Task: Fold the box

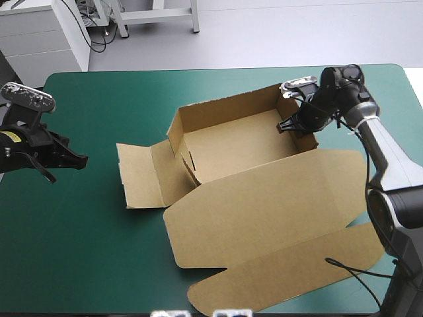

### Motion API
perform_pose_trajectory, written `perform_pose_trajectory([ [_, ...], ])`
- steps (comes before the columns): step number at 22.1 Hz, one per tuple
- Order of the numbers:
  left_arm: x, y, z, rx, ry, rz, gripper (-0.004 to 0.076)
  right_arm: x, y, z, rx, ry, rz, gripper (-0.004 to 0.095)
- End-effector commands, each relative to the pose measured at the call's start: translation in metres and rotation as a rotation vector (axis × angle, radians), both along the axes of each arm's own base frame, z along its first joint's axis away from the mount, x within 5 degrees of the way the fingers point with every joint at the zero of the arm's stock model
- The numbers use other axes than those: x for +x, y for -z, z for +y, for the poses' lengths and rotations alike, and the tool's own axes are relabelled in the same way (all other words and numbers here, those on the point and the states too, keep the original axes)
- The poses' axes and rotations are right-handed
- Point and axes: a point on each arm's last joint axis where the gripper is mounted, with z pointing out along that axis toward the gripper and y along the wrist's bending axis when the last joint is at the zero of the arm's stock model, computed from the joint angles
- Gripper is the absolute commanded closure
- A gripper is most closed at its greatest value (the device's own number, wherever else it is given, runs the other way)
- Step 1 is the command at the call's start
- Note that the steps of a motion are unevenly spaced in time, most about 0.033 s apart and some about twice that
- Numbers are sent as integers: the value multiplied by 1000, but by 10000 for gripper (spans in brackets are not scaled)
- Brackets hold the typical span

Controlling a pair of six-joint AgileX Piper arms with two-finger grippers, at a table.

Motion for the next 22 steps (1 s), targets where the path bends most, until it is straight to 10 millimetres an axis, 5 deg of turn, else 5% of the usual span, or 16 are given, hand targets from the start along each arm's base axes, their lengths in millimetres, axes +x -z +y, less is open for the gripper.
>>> perform_pose_trajectory([
  [1,-3,-14,1,6,-17,-103,731,-34,-76,-17,40,9,-188,926],
  [7,-2,-15,3,24,-26,-118,731,-88,-146,-59,147,84,-386,926],
  [14,1,-15,16,118,-137,-152,731,-156,-201,-62,179,51,-586,927],
  [18,16,12,21,156,-167,-169,731,-186,-218,-62,165,49,-660,927],
  [22,37,54,11,21,-130,-255,724,-191,-221,-62,164,50,-672,927],
])
